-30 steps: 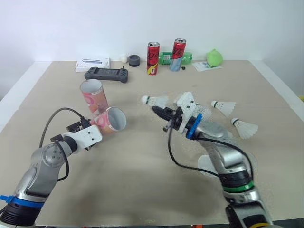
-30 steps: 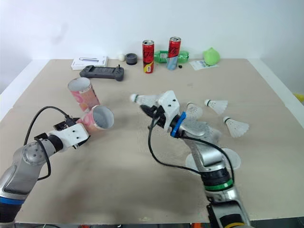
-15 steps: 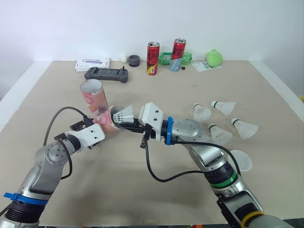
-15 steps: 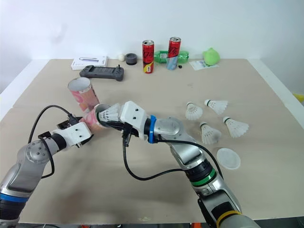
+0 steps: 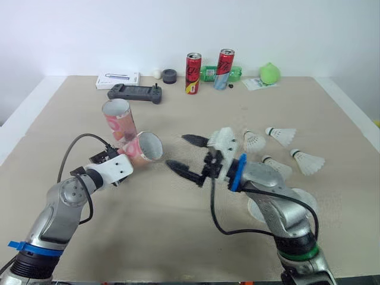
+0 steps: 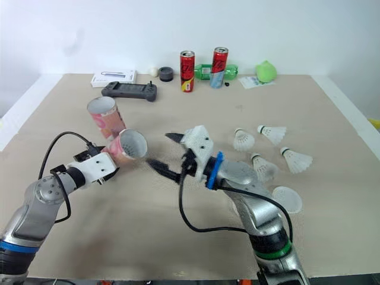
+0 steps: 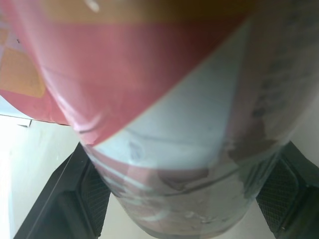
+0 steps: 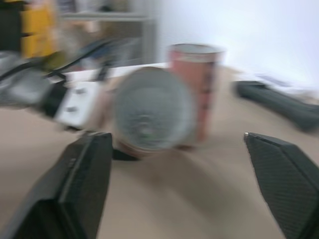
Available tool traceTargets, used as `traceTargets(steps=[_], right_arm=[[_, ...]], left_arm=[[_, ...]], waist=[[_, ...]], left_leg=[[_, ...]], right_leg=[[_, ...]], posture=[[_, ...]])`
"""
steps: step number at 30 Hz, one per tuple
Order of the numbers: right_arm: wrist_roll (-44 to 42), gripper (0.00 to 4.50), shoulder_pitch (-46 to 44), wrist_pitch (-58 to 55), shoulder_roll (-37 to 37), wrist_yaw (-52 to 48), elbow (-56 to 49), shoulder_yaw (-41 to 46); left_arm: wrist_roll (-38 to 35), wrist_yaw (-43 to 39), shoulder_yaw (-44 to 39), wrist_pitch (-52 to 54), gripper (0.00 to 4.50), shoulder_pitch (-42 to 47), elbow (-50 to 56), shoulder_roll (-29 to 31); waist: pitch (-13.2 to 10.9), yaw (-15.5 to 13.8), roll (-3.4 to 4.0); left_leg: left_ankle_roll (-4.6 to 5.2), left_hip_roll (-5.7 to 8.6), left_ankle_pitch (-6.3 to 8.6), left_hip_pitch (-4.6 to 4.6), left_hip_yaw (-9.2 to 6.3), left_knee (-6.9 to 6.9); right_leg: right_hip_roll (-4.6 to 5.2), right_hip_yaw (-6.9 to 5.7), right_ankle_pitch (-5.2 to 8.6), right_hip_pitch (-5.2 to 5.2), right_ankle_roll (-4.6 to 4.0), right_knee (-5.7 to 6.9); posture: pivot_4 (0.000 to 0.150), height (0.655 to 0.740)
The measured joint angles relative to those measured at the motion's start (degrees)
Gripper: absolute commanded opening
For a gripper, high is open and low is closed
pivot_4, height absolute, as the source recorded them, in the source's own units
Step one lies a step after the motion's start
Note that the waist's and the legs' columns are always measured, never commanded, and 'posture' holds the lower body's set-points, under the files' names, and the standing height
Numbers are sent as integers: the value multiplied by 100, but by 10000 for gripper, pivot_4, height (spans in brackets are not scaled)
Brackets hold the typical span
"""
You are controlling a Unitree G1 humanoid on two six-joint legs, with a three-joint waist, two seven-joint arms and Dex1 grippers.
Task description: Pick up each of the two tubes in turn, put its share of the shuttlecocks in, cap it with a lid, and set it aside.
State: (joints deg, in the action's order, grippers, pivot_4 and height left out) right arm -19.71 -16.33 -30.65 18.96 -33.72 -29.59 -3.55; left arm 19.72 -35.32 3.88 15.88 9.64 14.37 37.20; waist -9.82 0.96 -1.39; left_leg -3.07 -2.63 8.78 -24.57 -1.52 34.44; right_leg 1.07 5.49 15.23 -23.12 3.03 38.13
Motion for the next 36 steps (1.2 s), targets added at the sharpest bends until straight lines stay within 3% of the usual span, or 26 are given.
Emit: traceTargets(steps=[10, 17, 23, 36], right_arm=[[41, 44490, 2507, 73, -219, 1316, -993, 1791], [55, 44490, 2760, 144, -354, 1600, -975, 1873], [64, 44490, 2596, -10, -561, 2014, -216, 1920], [124, 44490, 2149, -2, -536, 2184, 53, 1810]], left_arm=[[-11, -26, 110, -135, 35595, 190, -254, -65], [-10, -32, 200, -185, 35595, 260, -318, -113], [-9, -55, 209, -182, 35595, 261, -280, -126], [-10, -57, 205, -82, 35595, 213, -166, -135]], waist=[[20, 21, 22], [25, 32, 27], [31, 28, 27], [32, 30, 28]], left_leg=[[1, 7, 2, 7, 44, 6], [0, 6, 2, 24, 48, 7], [1, 7, 2, 13, 49, 5], [3, 8, 3, 7, 46, -1]], right_leg=[[28, 15, 2, 4, 18, -3], [33, 17, -1, -3, 15, -6], [35, 17, 0, 9, 16, -9], [30, 17, 7, 7, 19, -9]], posture=[[1500, 7400], [1500, 7400], [1500, 7400], [1500, 7400]])
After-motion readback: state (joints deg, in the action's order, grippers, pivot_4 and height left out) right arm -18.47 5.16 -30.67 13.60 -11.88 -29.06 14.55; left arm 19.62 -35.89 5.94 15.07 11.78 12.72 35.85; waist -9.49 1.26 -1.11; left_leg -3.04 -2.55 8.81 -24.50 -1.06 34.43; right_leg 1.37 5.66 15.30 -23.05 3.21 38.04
